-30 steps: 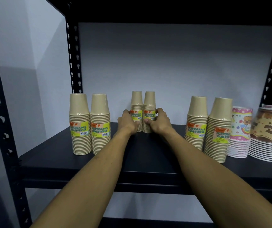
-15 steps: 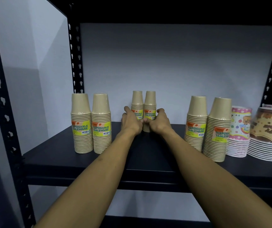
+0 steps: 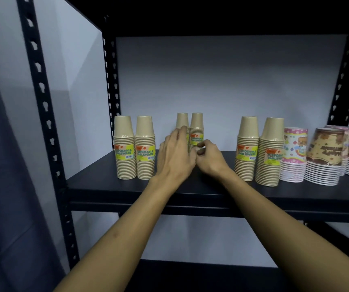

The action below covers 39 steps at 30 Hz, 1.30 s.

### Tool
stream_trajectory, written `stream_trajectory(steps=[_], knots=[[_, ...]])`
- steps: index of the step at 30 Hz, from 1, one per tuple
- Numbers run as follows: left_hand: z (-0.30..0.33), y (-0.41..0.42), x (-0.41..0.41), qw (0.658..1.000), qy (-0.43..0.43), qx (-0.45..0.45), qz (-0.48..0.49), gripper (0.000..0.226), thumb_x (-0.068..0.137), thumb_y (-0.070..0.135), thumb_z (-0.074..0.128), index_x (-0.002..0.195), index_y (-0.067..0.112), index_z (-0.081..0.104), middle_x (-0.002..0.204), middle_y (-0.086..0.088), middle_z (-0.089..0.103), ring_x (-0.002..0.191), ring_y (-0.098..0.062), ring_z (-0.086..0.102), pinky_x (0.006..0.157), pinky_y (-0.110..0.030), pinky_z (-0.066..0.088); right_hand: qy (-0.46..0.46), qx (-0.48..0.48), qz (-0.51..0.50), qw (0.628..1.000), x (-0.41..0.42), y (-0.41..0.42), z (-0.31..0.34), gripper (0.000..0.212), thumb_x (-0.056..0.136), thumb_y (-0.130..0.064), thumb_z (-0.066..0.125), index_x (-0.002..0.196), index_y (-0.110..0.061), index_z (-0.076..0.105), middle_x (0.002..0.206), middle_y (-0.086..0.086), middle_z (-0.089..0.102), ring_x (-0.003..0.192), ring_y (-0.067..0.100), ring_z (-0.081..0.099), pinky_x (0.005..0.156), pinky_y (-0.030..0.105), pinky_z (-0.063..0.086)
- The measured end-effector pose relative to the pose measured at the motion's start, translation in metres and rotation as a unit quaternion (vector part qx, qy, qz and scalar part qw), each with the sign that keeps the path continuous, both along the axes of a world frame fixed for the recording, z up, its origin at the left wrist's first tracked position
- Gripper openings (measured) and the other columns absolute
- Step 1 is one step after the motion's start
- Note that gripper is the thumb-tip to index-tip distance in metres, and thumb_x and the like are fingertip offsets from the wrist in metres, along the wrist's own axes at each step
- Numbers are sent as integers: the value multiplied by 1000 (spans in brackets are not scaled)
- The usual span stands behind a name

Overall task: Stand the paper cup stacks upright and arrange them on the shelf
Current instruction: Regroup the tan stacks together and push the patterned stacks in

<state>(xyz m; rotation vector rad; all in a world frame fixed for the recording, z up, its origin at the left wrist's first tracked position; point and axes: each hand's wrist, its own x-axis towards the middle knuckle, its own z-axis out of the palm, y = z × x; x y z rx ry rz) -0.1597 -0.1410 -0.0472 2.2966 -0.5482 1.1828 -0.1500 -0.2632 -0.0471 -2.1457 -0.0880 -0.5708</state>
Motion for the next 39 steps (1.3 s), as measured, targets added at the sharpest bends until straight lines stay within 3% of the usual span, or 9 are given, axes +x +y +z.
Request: stream_trajectory(steps=[4,8,11,15,19,22,29,33,39], knots=[[7,48,-36,997,-65,-20,-32,55,86,31,62,137,14,48,130,-3,57,118,-21,52,99,-37,46,-12,-2,36,999,-17,11,-5,47,85,-37,72,122,-16,50,104,0,68,100,18,65,92,38,52],[12,103,-60,995,-88,-42,-3,43,85,30,64,124,16,54,121,1,58,108,-19,52,91,-34,45,-2,0,73,997,-31,31,-4,58,83,-41,75,129,-18,47,111,0,63,104,17,62,93,31,49],[10,135,-58,996,-40,-72,34,53,85,34,66,132,16,49,127,-1,54,115,-20,49,93,-35,45,-17,9,108,994,-40,51,1,64,81,-43,77,133,-18,48,115,1,60,103,13,61,83,23,48],[3,153,-47,984,104,-144,5,71,84,38,71,144,19,36,139,-3,48,127,-19,46,93,-26,36,-24,8,135,990,-42,79,4,69,81,-44,77,136,-18,46,117,2,60,101,11,61,78,22,49],[-5,159,-39,967,172,-182,-36,79,84,38,72,148,22,29,129,1,59,110,-16,60,90,-32,47,-38,15,135,990,-41,100,3,61,82,-35,78,132,-14,49,111,1,64,93,6,63,87,31,55],[-10,158,-41,964,187,-180,-57,74,88,28,72,148,21,29,112,9,64,95,-8,61,82,-24,44,-44,24,118,992,-39,108,0,58,84,-31,77,131,-13,48,112,2,64,96,13,65,90,37,55],[-13,157,-31,967,177,-170,-71,68,89,20,71,145,22,32,123,0,66,97,-7,59,82,-22,42,-62,12,103,993,-33,114,-6,51,88,-24,73,130,-12,48,107,-3,61,93,12,63,86,32,55],[-8,154,-20,965,204,-152,-67,71,88,24,72,145,22,30,126,-4,65,113,-20,62,86,-26,42,-61,-5,93,994,-30,106,-7,51,89,-25,72,131,-13,47,109,-3,61,93,11,62,81,26,50],[-9,132,-7,964,214,-133,-80,74,86,29,74,145,23,30,121,-4,67,108,-20,65,89,-31,48,-73,-46,67,994,-29,81,-7,52,89,-27,71,134,-12,50,122,1,64,99,9,58,84,24,45]])
